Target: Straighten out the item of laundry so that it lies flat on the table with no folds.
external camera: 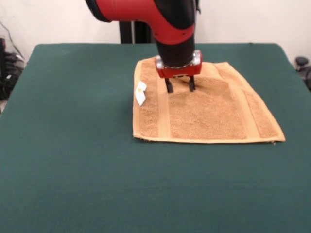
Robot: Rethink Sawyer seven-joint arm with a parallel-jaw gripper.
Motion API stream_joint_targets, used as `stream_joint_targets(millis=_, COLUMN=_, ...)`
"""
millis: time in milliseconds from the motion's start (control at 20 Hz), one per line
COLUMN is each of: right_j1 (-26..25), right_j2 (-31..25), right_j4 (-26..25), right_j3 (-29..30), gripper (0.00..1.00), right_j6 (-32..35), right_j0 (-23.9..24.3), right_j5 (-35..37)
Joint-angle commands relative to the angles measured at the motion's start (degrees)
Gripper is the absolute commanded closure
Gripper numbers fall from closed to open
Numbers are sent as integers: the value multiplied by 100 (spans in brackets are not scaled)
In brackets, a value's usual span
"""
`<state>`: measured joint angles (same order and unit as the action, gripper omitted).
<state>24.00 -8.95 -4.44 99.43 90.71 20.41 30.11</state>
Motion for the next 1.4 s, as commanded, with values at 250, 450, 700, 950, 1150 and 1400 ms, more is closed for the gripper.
stream_joint_targets(millis=250, right_j1=-492, right_j2=159, right_j4=-491, right_j3=-931, gripper=0, right_j6=596, right_j0=-950, right_j5=-336)
stream_joint_targets(millis=450, right_j1=-553, right_j2=742, right_j4=-1112, right_j3=-1402, gripper=0, right_j6=573, right_j0=-1302, right_j5=-830)
stream_joint_targets(millis=700, right_j1=-738, right_j2=1212, right_j4=-1709, right_j3=-1921, gripper=0, right_j6=766, right_j0=-1674, right_j5=-1368)
stream_joint_targets(millis=950, right_j1=-845, right_j2=1384, right_j4=-1948, right_j3=-2104, gripper=0, right_j6=919, right_j0=-1852, right_j5=-1577)
stream_joint_targets(millis=1150, right_j1=-844, right_j2=1355, right_j4=-1934, right_j3=-2106, gripper=0, right_j6=926, right_j0=-1845, right_j5=-1521)
stream_joint_targets(millis=1400, right_j1=-826, right_j2=1397, right_j4=-1892, right_j3=-2104, gripper=0, right_j6=959, right_j0=-1897, right_j5=-1525)
